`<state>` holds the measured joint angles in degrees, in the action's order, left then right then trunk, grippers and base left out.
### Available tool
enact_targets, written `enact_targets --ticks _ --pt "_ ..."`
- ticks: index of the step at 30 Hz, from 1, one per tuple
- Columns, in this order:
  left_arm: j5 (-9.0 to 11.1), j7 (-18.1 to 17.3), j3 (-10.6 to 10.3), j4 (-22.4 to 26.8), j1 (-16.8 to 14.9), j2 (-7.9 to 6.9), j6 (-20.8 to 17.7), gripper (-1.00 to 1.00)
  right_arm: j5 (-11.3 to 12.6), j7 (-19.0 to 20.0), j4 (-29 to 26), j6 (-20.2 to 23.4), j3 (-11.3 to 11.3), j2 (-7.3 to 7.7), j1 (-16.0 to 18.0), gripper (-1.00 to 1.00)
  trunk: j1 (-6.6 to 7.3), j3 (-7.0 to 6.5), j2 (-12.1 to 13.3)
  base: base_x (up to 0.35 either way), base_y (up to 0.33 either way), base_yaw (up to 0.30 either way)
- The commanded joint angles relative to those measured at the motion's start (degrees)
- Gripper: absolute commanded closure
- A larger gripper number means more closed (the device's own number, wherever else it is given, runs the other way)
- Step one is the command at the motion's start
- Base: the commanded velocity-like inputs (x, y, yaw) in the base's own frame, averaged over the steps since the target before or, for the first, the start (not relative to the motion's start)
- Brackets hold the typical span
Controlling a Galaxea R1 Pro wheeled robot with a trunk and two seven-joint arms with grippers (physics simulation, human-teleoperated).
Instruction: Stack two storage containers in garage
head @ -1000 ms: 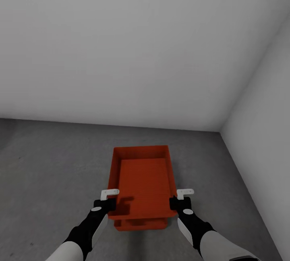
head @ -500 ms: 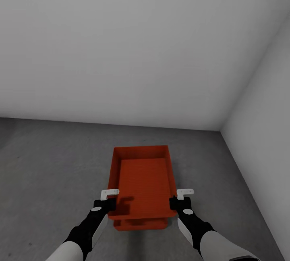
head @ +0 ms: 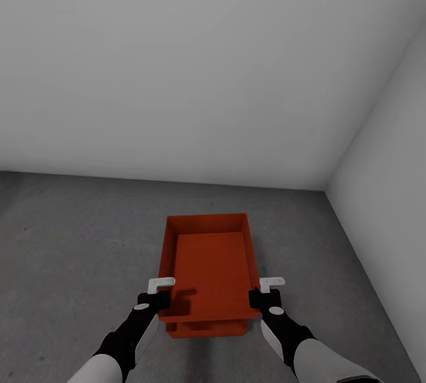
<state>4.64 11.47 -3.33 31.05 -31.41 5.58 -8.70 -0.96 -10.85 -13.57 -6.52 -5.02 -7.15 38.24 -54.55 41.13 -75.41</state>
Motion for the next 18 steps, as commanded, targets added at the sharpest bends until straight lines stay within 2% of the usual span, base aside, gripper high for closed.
enact_targets --ticks 1,18 --pt "-0.54 0.66 -0.34 0.24 0.03 0.04 0.71 1.00 2.46 -5.61 0.21 -0.16 2.21 -0.06 0.08 1.00 -0.22 0.22 -0.44 0.000 0.000 0.000" --pt "-0.60 0.71 -0.36 0.24 0.03 0.04 0.71 1.00 2.46 -5.64 0.21 -0.16 2.21 -0.06 0.08 1.00 -3.96 3.28 -7.26 0.000 0.000 0.000"
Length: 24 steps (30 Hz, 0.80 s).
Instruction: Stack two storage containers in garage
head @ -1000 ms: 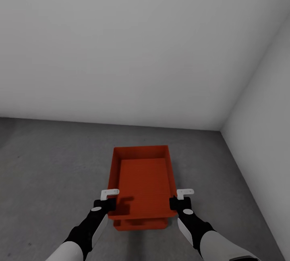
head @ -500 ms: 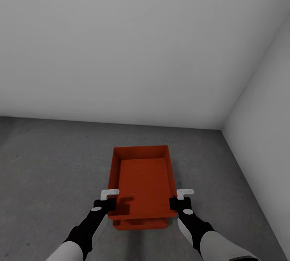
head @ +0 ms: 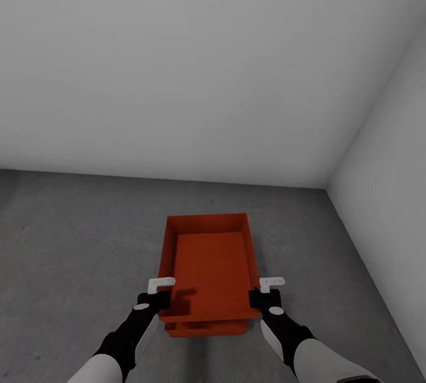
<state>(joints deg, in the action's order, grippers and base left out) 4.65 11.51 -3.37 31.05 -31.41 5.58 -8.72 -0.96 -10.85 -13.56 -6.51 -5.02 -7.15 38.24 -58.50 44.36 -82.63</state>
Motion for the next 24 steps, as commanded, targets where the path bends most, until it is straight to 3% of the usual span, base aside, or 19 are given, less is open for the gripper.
enact_targets --ticks 1,24 --pt "-0.60 0.69 -0.32 0.24 0.03 0.04 0.73 1.00 2.45 -5.62 0.20 -0.17 2.21 -0.06 0.08 1.00 -0.22 0.22 -0.44 0.000 0.000 0.000" --pt "-0.54 0.71 -0.30 0.32 0.03 0.04 0.73 1.00 2.45 -5.50 0.20 -0.16 2.21 -0.06 0.08 1.00 -5.27 4.35 -9.66 0.000 0.000 0.000"
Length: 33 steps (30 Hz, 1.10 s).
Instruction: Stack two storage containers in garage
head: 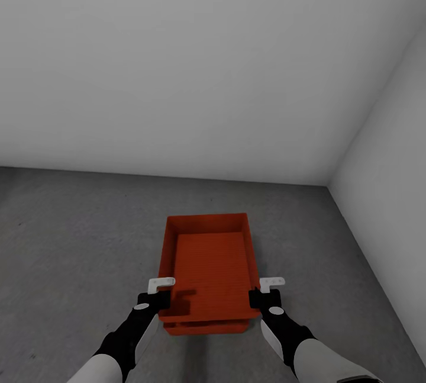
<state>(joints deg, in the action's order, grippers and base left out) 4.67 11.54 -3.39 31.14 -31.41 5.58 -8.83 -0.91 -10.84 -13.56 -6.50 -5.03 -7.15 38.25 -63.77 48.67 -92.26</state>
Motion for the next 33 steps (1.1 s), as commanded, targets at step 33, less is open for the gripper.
enact_targets --ticks 33 --pt "-0.43 0.71 -0.29 0.17 0.03 0.04 0.83 1.00 2.40 -5.59 0.20 -0.16 2.22 -0.06 0.07 1.00 0.00 0.04 -0.04 0.000 0.011 0.000"
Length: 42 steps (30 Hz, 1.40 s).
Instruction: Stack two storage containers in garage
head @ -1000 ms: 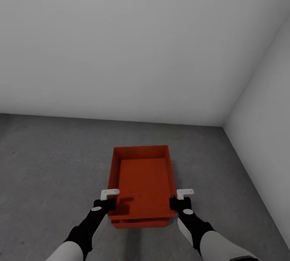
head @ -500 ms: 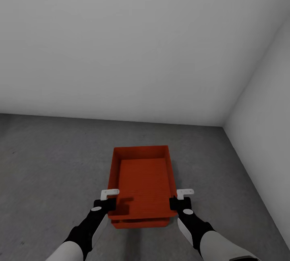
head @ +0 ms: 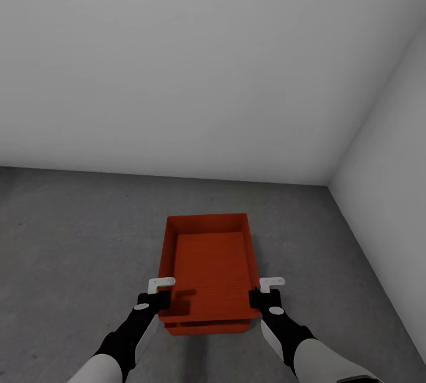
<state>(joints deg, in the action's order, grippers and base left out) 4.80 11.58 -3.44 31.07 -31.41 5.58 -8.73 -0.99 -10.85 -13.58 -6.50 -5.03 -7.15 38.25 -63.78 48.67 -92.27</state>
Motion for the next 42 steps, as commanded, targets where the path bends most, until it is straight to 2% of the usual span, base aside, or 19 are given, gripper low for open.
enact_targets --ticks 1,27,42 --pt "-0.56 0.68 -0.25 0.23 0.03 0.04 0.73 1.00 2.48 -5.58 0.22 -0.15 2.22 -0.06 0.07 1.00 0.00 0.04 -0.02 0.000 0.019 0.000" --pt "-0.58 0.71 -0.24 0.22 0.03 0.04 0.73 1.00 2.48 -5.58 0.22 -0.10 2.22 -0.06 0.07 1.00 0.00 0.04 -0.02 0.000 0.024 0.000" --pt "-0.58 0.73 -0.24 0.24 0.03 0.04 0.73 1.00 2.48 -5.58 0.22 -0.15 2.22 -0.06 0.07 1.00 0.00 0.04 -0.02 0.000 0.000 -0.071"
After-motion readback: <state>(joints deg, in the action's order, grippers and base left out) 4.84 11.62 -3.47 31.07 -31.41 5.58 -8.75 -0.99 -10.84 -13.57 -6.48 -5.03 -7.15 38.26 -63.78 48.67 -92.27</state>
